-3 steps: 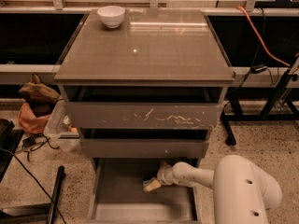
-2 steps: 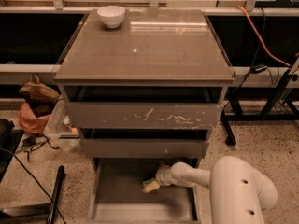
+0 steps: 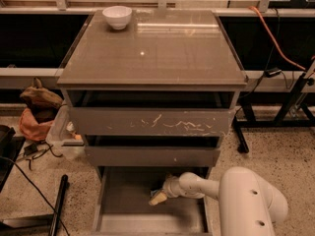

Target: Pick redbull can from bottom drawer and place on counter

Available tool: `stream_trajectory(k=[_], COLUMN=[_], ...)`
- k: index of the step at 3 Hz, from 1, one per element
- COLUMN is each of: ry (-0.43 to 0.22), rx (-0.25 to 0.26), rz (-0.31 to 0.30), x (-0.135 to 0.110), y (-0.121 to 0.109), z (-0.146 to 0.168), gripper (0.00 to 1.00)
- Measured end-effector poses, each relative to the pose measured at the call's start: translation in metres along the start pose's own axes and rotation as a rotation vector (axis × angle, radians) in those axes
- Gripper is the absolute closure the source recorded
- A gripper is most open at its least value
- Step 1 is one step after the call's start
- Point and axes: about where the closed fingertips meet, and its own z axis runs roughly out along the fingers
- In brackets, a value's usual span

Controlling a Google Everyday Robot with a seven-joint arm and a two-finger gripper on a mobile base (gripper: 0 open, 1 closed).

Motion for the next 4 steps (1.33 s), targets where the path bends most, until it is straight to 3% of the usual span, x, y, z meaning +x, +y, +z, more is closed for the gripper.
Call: stream_trajectory(k=[4], ry=[0.009], rx=[-0.039], rz=[0.030], x=[0.017], y=[0.006], z=[0.023], gripper=[0.00])
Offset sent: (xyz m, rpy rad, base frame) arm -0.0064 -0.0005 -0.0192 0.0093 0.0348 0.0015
